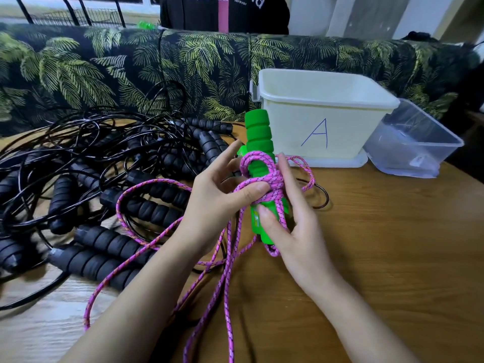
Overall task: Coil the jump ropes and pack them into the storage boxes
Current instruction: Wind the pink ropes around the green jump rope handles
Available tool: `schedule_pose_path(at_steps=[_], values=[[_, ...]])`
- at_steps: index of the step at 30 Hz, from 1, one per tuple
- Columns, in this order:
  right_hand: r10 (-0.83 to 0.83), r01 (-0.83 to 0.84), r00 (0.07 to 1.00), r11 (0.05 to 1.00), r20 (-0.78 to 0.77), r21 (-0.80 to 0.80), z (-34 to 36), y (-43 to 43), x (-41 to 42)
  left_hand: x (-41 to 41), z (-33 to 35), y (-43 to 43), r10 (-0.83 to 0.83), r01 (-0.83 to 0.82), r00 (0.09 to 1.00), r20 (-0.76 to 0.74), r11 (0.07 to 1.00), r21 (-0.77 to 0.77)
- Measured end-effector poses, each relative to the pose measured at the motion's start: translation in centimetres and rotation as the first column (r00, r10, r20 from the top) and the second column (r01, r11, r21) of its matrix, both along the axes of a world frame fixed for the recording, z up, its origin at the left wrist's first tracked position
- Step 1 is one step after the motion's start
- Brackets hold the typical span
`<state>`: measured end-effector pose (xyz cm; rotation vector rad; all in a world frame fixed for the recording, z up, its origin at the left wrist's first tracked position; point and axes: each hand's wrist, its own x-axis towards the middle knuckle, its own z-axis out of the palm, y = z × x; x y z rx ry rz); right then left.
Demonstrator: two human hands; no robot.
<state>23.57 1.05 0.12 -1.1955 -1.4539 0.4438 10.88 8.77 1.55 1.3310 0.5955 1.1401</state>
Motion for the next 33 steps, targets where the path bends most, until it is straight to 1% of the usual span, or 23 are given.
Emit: schedule_pose_path(at_steps=[2,3,6,10,11,15,17,20,24,27,30,33], values=[[-0.047,0.040,0.991,0.997,0.124,0.064,-0.2,0.0,-0.2,0.1,-0.2,0.0,0.036,-0.036,0.999,-0.029,0.999,0.001],[-0.057,0.045,0.987,0.996,0.152,0.076,-0.3,0.1,-0.2,0.1,-0.4,0.0,0.052,-0.052,0.998,-0.044,0.999,0.008],[-0.011,0.006,0.992,0.999,0.130,0.042,-0.1,0.3,0.1,0.0,-0.3,0.0,0.085,-0.083,0.993,-0.085,0.996,0.027],[0.072,-0.072,0.997,0.997,0.016,-0.016,0.3,0.3,1.1,-0.4,0.1,0.1,0.053,-0.050,0.992,-0.111,0.998,0.036],[0.079,-0.078,0.997,0.997,0.011,-0.022,0.3,0.4,1.2,-0.4,0.2,0.1,0.057,-0.052,0.992,-0.111,0.998,0.044],[-0.005,0.005,0.990,1.000,0.140,-0.003,-0.2,0.5,0.8,-0.3,0.3,-0.1,0.156,-0.140,0.980,-0.125,0.982,0.130],[-0.050,0.047,0.983,0.999,0.175,0.020,-0.4,0.5,0.6,-0.2,0.2,-0.2,0.185,-0.159,0.970,-0.155,0.973,0.168],[-0.079,0.071,0.981,0.996,0.180,0.051,-0.6,0.6,0.7,-0.6,0.0,0.1,0.142,-0.104,0.968,-0.205,0.978,0.183],[-0.092,0.084,0.980,0.995,0.179,0.050,-0.6,0.7,1.1,-0.8,0.1,0.2,0.080,-0.030,0.964,-0.254,0.980,0.195],[-0.081,0.075,0.980,0.996,0.182,0.040,-0.4,0.7,1.2,-0.9,0.1,0.4,0.086,-0.043,0.971,-0.221,0.981,0.192],[-0.065,0.061,0.982,0.998,0.177,0.027,-0.4,0.7,1.3,-1.1,-0.1,0.6,0.105,-0.059,0.970,-0.221,0.977,0.205],[-0.045,0.046,0.986,0.999,0.160,-0.004,-0.4,0.7,1.3,-1.1,-0.2,0.7,0.156,-0.108,0.965,-0.211,0.969,0.223]])
